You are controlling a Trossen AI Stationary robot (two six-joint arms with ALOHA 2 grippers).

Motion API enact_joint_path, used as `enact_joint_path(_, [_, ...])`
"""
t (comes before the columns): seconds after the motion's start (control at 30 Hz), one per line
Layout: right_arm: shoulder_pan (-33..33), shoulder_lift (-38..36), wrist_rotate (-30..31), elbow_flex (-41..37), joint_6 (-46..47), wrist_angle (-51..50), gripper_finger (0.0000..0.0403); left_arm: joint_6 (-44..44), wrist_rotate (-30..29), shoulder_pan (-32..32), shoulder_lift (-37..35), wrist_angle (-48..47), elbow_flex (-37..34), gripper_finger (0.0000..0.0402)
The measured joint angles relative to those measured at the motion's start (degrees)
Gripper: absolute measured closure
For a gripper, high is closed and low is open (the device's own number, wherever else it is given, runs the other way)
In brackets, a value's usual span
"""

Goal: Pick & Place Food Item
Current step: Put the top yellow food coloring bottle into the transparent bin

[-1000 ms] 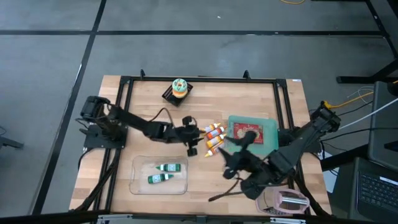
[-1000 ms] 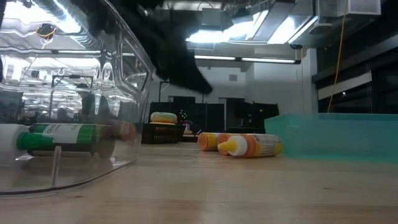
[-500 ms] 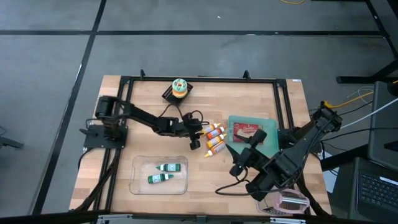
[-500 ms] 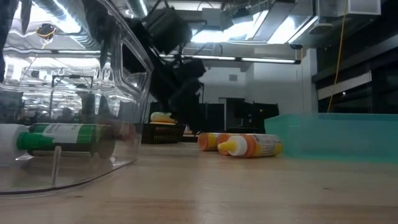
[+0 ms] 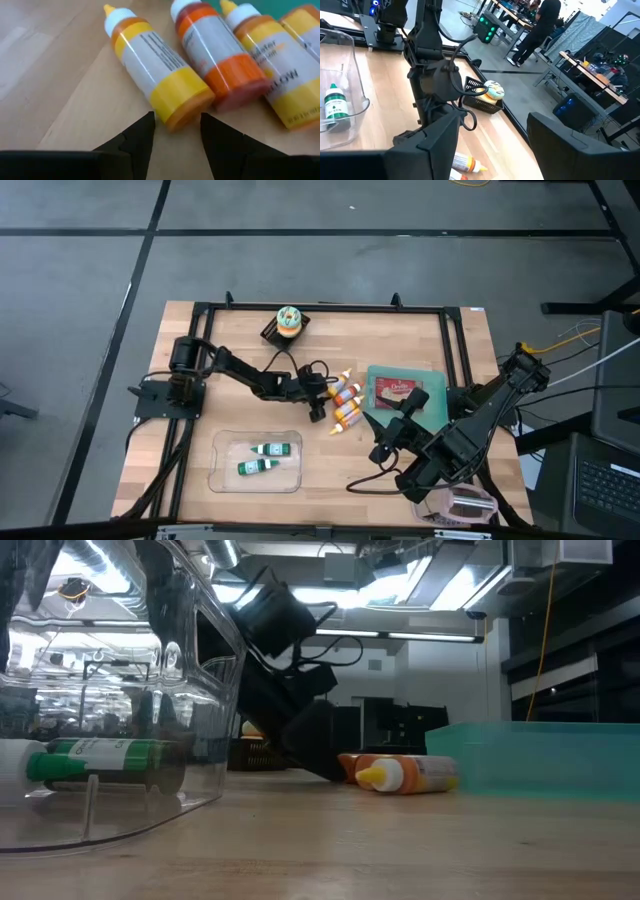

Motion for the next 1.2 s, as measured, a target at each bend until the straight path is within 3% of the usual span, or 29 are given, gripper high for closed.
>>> enact_joint_path(0.27, [0.0, 0.0, -1.1, 0.0, 0.0, 0.0, 0.0173, 0.6, -1.1, 0.1, -0.2, 4.8, 0.0, 0.0243])
enact_joint_path(0.77, [0.0, 0.0, -1.3, 0.0, 0.0, 0.0, 0.0173, -0.4, -0.1, 0.0, -0.2, 4.9, 4.6, 0.0215])
enact_joint_path(1.2, [0.0, 0.0, -1.3, 0.0, 0.4, 0.2, 0.0174, -1.5, 0.8, 3.6, 0.5, -9.0, 13.1, 0.0215])
